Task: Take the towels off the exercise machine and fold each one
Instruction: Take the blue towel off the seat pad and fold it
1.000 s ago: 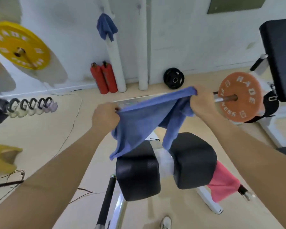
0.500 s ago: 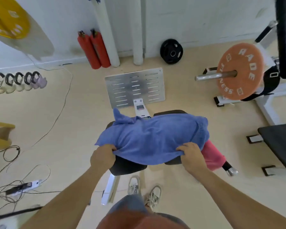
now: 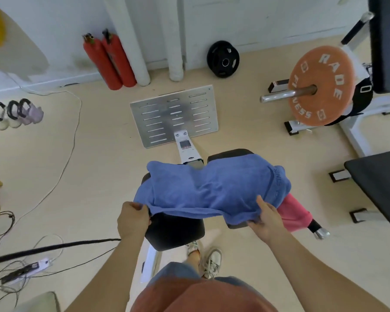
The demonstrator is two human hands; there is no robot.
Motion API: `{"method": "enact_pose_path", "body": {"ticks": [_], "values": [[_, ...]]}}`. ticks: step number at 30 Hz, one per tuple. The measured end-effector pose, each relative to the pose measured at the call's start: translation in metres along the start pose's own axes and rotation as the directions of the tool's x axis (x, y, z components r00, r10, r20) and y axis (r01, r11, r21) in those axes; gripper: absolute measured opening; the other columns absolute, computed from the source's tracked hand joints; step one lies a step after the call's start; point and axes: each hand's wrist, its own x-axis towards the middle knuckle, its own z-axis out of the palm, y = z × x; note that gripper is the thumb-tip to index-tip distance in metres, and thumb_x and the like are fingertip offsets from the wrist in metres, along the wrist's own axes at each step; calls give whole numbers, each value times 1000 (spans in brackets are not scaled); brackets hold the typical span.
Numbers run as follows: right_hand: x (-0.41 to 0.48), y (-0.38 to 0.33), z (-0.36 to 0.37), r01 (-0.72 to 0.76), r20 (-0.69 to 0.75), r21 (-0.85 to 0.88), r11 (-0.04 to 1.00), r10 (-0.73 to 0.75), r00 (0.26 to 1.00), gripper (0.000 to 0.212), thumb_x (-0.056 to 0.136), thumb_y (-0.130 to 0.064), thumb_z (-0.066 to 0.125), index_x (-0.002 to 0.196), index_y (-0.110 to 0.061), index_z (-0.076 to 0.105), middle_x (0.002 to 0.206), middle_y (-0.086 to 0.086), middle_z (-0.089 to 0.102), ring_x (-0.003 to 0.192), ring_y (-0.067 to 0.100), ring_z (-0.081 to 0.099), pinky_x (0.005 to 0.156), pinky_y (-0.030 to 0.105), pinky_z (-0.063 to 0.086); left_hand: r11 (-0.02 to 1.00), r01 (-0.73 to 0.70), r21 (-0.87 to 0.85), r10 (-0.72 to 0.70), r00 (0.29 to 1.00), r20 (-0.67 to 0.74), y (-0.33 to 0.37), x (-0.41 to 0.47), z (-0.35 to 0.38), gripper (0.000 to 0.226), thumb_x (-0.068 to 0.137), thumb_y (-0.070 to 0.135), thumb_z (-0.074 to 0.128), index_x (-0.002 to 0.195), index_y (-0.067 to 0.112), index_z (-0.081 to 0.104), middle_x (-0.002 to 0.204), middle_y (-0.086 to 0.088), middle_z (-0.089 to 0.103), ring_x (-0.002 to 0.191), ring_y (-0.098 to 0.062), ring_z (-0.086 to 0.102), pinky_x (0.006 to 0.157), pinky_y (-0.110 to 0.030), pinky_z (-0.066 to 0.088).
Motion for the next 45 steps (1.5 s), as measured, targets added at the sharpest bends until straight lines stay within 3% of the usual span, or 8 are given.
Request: {"method": "enact_pose_path", "body": {"ticks": [7,17,21,26,31,37,42,45], "values": [[-17,-24,31,59,-75,49,997,-55,996,22,80,2,66,97,-12,67,111,8,67,103,29,62,89,44,52,932,137,-335,-162,986,-48,7,22,2,9,70,14,64,76,20,65,79,-4,69,69,-28,66,73,-37,57],[-48,-114,104,340,66,-52,939,-337,939,39,86,10,50,110,-18,63,101,16,57,81,23,58,72,31,51,254,394,-883,17,911,411,93,71,-57,39,88,10,39,59,23,16,52,3,13,43,-14,17,41,-17,21],[-86,-140,167,566,310,-148,811,-505,805,43,86,9,54,116,-20,63,102,11,60,94,25,59,86,39,54,409,317,-856,209,880,426,141,60,-80,30,82,18,53,56,9,39,52,-8,41,40,-15,31,43,-18,29],[-128,-195,197,744,490,12,668,-653,578,39,83,14,57,105,-17,64,96,12,57,81,21,64,78,35,58,389,-134,-911,234,971,-42,191,56,-124,10,83,11,62,89,10,70,97,-9,66,86,-18,63,81,-30,53],[-86,-195,155,758,401,-335,559,-643,652,38,79,2,67,107,-25,62,129,8,52,106,27,60,81,40,55,665,-448,-598,351,894,-280,199,59,-129,38,76,-4,51,86,26,71,93,5,66,88,-10,59,75,-18,47],[-18,-88,86,286,173,-901,326,-336,926,25,75,5,61,73,-19,68,96,11,68,78,24,59,67,30,46,918,-373,134,356,925,134,98,61,-44,36,80,-1,49,98,17,74,111,-5,70,108,-29,61,85,-27,42],[-32,-62,89,383,370,-921,-74,-476,798,31,83,1,49,97,-15,71,104,6,66,92,25,61,73,31,47,805,-563,186,499,813,299,98,38,-12,39,79,-1,48,101,22,72,107,3,66,101,-20,59,79,-21,37],[-56,-54,121,562,641,-756,-336,-555,530,37,79,-3,49,108,-13,69,106,8,62,92,28,61,69,30,49,800,-598,-49,575,741,347,130,10,3,39,83,-3,50,103,23,71,97,12,63,90,-9,56,74,-5,35]]}}
